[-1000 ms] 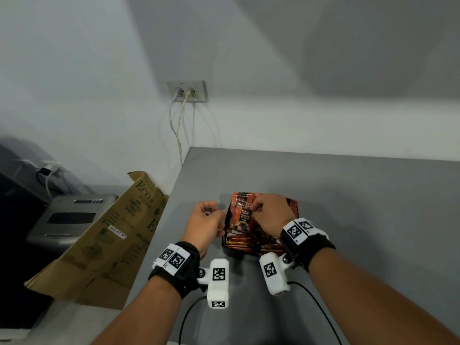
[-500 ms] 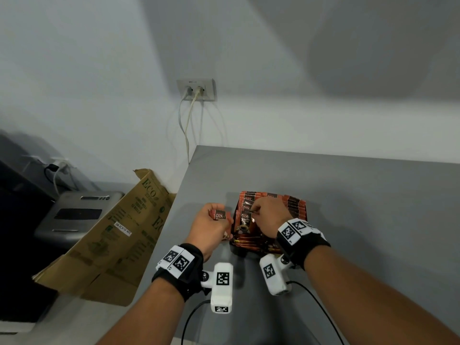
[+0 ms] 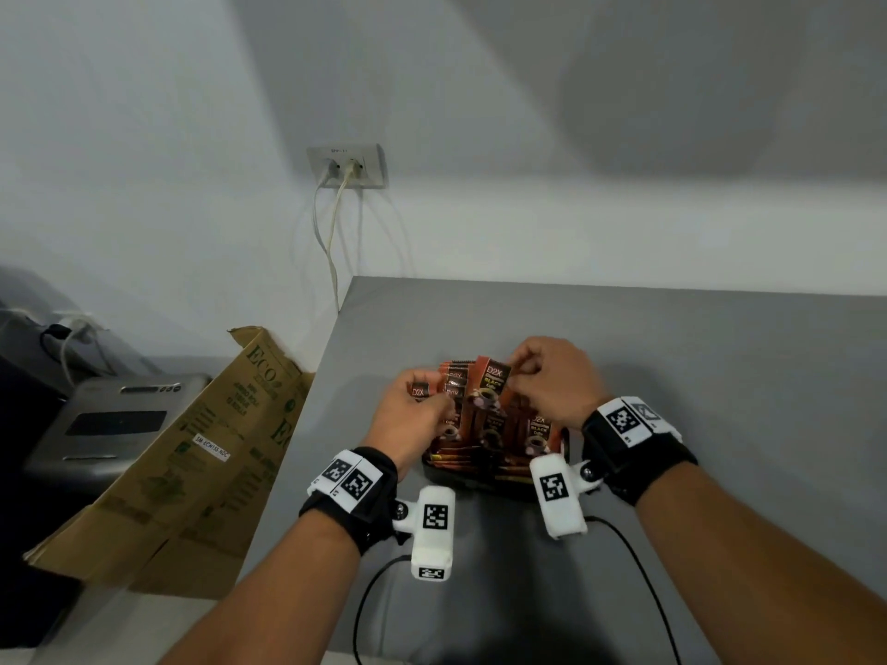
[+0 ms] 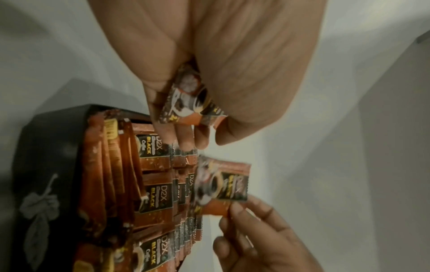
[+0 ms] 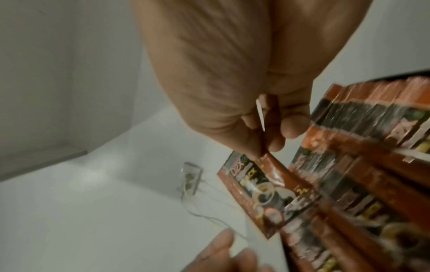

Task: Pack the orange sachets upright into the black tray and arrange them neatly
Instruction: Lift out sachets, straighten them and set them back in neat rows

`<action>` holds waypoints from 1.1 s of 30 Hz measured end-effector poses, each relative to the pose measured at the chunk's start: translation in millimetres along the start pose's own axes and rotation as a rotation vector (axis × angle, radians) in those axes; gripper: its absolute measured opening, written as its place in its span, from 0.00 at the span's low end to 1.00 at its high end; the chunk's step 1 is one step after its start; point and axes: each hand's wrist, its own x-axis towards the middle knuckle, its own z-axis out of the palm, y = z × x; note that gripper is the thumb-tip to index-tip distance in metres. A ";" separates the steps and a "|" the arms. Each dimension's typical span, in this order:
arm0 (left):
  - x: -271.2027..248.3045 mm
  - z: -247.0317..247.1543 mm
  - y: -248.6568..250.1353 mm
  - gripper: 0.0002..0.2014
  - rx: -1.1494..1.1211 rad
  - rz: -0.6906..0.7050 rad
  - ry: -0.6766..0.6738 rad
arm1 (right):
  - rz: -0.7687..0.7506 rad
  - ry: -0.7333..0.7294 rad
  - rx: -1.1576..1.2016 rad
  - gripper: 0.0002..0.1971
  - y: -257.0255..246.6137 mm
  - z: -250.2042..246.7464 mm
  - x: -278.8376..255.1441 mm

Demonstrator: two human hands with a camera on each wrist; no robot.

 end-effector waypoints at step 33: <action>-6.7 20.4 4.5 0.13 0.504 0.202 -0.185 | 0.056 0.100 0.151 0.08 46.5 -37.8 -29.9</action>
